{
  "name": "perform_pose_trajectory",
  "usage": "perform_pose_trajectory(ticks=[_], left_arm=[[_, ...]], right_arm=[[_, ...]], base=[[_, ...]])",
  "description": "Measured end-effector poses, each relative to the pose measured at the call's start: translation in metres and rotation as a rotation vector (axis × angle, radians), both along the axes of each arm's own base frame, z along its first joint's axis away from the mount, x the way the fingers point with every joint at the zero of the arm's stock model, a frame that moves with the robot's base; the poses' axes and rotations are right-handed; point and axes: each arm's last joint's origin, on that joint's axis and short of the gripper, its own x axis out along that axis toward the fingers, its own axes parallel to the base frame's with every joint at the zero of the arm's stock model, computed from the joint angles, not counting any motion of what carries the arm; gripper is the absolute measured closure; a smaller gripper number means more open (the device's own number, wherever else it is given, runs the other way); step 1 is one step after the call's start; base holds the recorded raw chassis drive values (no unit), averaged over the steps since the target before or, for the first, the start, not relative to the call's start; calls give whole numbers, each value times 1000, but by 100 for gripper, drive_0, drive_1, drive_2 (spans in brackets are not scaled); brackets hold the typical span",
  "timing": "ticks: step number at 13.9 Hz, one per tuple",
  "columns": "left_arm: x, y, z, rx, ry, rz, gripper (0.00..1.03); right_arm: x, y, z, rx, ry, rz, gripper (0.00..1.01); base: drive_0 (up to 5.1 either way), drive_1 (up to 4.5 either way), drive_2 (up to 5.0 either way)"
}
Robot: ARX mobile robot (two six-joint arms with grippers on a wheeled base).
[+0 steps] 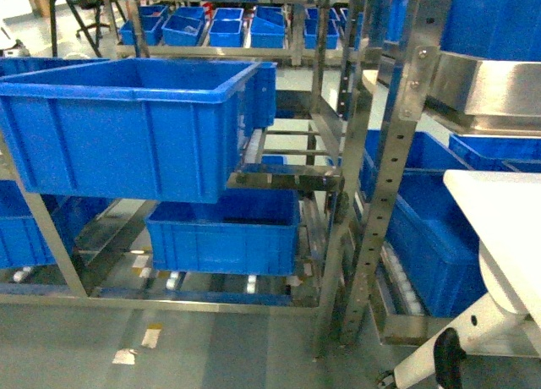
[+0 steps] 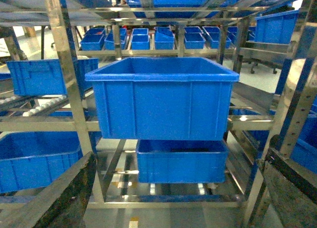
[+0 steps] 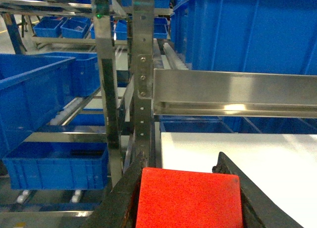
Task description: Place magnetic block on left shelf second layer
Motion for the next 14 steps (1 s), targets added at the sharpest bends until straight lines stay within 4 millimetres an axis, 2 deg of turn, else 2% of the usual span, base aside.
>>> perform_pose_trajectory(ticks=[14], left_arm=[[0,0,0,0,2,1,5]], right_arm=[[0,0,0,0,2,0,67]], base=[[-495,246,246]])
